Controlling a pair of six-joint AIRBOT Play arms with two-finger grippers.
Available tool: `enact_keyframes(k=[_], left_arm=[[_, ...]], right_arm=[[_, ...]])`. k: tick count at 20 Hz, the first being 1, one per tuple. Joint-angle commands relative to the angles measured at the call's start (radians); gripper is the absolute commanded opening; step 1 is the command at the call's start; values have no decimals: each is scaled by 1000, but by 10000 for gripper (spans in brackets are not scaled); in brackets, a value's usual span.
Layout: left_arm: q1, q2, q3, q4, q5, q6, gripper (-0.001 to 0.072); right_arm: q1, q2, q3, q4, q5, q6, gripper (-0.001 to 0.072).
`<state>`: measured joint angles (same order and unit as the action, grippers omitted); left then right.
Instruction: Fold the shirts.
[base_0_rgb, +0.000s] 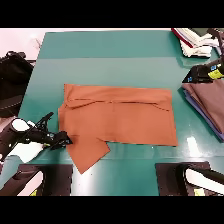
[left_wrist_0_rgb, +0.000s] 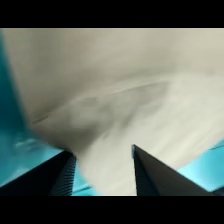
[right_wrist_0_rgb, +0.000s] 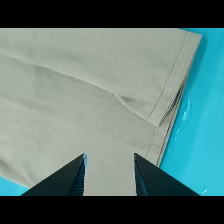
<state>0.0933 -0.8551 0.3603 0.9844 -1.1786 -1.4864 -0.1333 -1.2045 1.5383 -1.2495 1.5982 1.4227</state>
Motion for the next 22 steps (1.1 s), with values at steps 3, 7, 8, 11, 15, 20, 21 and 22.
enact_keyframes(k=[3,7,8,11,15,20,21,22], left_arm=[[0,1,-20,-63,55,57,21],[0,2,33,-60,-1,86,20],[0,2,49,-60,-4,93,20],[0,2,101,-57,-2,100,20],[0,2,138,-57,-3,100,20],[0,2,137,-51,-5,99,20],[0,2,137,-51,-3,99,20],[0,2,137,-50,-6,99,20]], right_arm=[[-42,7,-12,-1,63,2,354],[-197,109,-308,-11,59,-3,362],[-258,146,-433,-11,45,-15,466],[-436,212,-787,-2,-11,-19,524],[-525,239,-1102,7,-141,-40,481],[-435,116,-1032,124,-190,-43,437],[-406,93,-1017,122,-200,-42,433],[-377,74,-1007,122,-210,-35,432]])
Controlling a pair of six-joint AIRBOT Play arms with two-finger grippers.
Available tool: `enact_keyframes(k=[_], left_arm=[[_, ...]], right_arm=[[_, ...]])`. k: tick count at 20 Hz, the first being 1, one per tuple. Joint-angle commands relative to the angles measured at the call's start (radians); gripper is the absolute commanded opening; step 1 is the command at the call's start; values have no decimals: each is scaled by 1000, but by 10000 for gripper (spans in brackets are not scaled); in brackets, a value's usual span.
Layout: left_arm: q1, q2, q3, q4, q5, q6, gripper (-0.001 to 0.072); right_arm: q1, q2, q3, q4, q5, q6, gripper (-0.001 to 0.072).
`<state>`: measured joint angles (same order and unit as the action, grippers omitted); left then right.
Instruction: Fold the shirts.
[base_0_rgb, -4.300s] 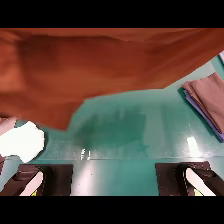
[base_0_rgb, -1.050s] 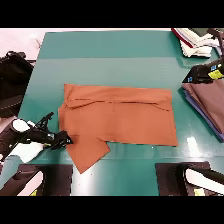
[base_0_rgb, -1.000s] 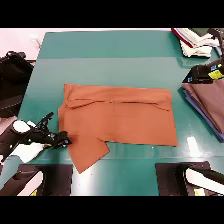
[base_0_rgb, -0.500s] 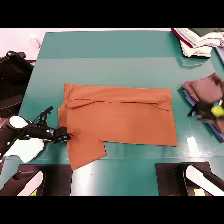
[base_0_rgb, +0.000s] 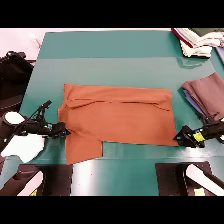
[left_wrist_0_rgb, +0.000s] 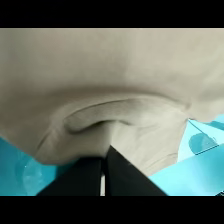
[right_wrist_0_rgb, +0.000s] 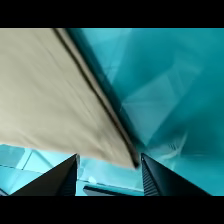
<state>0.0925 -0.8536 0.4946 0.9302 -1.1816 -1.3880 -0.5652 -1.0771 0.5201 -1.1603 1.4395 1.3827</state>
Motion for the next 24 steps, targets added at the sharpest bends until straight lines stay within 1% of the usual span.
enact_keyframes(k=[1,3,4,5,6,8,10,13,14,16,18,19,21,24], left_arm=[[0,1,3,5,-7,1,20],[0,1,3,5,-10,1,19],[0,1,8,6,-25,2,19],[0,3,18,13,-49,2,18],[0,5,30,16,-77,2,18],[0,65,39,37,-117,-10,18],[0,183,40,99,-163,-79,18],[0,359,40,113,-332,-156,18],[0,407,44,114,-384,-176,18],[0,442,78,114,-408,-185,18],[0,409,125,119,-357,-180,17],[0,370,147,122,-319,-160,17],[0,251,200,126,-208,-97,17],[0,13,312,126,-45,-23,18]], right_arm=[[82,-70,20,34,-59,8,424],[129,-89,31,34,-58,5,287],[155,-80,30,33,-57,-8,191],[181,-58,30,32,-56,-23,59],[193,-28,31,25,-47,-23,17],[196,64,42,-9,5,-23,17],[192,167,75,-85,102,-23,17],[192,318,151,-170,209,-18,17],[192,357,176,-188,229,-10,17],[192,411,218,-202,243,-2,17],[192,408,249,-194,230,14,16],[192,382,268,-193,212,15,16],[192,301,314,-193,166,15,16],[212,129,409,-163,105,15,16]])
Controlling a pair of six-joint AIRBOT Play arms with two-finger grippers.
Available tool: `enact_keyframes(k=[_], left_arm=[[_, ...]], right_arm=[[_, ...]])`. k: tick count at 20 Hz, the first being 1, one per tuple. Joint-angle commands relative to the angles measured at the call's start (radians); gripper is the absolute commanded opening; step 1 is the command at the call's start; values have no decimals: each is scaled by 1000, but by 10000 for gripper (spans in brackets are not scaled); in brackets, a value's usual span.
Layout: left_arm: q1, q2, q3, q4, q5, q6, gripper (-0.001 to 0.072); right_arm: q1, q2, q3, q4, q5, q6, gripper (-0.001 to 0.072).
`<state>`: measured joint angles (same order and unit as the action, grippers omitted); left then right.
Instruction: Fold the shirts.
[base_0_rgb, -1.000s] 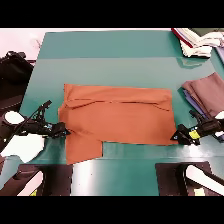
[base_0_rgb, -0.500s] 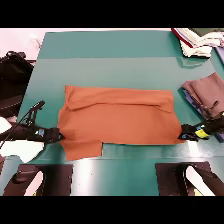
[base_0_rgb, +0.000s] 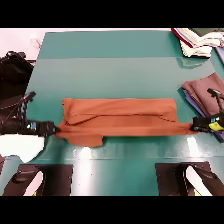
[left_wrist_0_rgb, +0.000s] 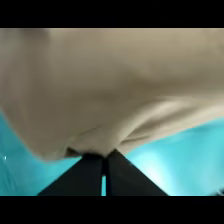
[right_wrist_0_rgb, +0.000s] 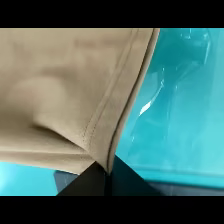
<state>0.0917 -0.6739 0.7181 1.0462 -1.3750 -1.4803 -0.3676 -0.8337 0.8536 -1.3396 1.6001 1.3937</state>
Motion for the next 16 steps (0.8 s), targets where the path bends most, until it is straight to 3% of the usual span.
enact_keyframes(k=[1,6,7,8,9,10,12,13,14,15,16], left_arm=[[1,-249,134,9,180,82,19],[1,-579,322,-17,240,105,24],[1,-614,350,-27,241,101,113],[1,-635,377,-36,241,100,420],[1,-640,398,-38,241,90,524],[1,-640,422,-37,236,91,525],[1,-638,465,-37,219,90,481],[1,-638,475,-47,202,92,253],[1,-638,476,-68,193,94,71],[1,-640,475,-92,189,95,22],[1,-640,475,-119,190,95,22]], right_arm=[[36,-183,113,40,-73,3,16],[98,-465,315,220,-196,4,34],[96,-500,354,264,-221,3,192],[87,-530,389,304,-230,2,381],[69,-554,423,336,-220,-13,416],[49,-569,442,351,-200,-37,420],[-1,-581,432,345,-158,-80,462],[-33,-578,397,346,-156,-100,463],[-67,-578,354,346,-157,-119,501],[-98,-581,310,346,-168,-129,565],[-128,-592,268,356,-172,-148,566]])
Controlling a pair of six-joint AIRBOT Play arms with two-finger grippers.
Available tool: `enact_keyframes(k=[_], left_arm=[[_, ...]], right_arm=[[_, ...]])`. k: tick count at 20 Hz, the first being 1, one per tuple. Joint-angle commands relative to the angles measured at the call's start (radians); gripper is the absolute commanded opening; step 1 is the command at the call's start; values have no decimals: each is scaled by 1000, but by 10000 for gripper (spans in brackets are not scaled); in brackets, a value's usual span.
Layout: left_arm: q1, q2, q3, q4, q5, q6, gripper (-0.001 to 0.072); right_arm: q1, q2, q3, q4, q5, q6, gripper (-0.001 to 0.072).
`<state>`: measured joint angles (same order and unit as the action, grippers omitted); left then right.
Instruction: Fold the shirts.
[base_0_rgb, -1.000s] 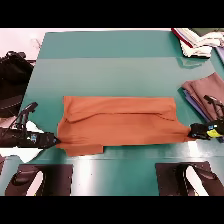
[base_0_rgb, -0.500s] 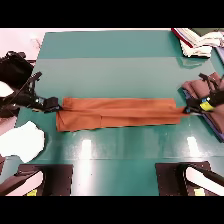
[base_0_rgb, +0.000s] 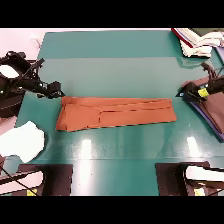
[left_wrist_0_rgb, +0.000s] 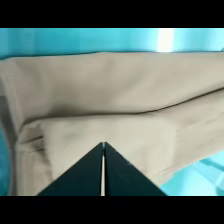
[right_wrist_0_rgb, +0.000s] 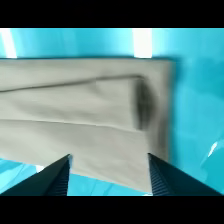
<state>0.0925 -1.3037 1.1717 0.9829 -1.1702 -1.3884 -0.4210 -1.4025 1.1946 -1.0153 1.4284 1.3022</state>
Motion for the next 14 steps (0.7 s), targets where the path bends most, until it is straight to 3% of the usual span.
enact_keyframes(k=[1,4,8,11,13,14], left_arm=[[-11,-10,22,-65,-10,3,21],[-110,-16,22,-59,22,1,21],[-303,-16,21,-44,181,-55,20],[-412,-20,21,-44,306,-80,20],[-465,-56,28,-47,341,-107,20],[-488,-87,38,-50,339,-108,20]], right_arm=[[-97,-42,-105,42,-3,-75,590],[-125,-119,-180,123,-24,-128,598],[-67,-203,-220,213,-87,-167,583],[-3,-222,-188,237,-89,-172,340],[31,-203,-134,237,-60,-190,61],[43,-177,-100,237,-46,-190,17]])
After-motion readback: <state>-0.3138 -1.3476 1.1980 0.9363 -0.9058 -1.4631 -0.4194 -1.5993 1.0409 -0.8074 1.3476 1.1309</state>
